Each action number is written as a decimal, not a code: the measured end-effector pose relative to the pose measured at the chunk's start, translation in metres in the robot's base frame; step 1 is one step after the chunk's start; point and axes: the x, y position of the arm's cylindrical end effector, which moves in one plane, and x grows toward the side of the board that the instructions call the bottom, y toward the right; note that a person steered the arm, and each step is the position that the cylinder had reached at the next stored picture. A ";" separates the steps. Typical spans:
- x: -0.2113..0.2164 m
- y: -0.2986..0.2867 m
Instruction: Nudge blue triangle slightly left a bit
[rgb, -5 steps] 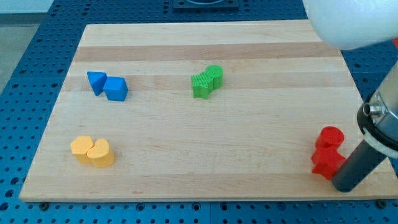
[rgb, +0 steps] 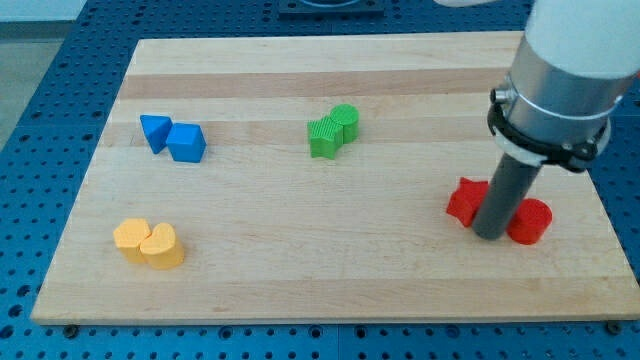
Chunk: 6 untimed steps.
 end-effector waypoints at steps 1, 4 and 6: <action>-0.023 -0.015; -0.093 -0.043; -0.132 -0.077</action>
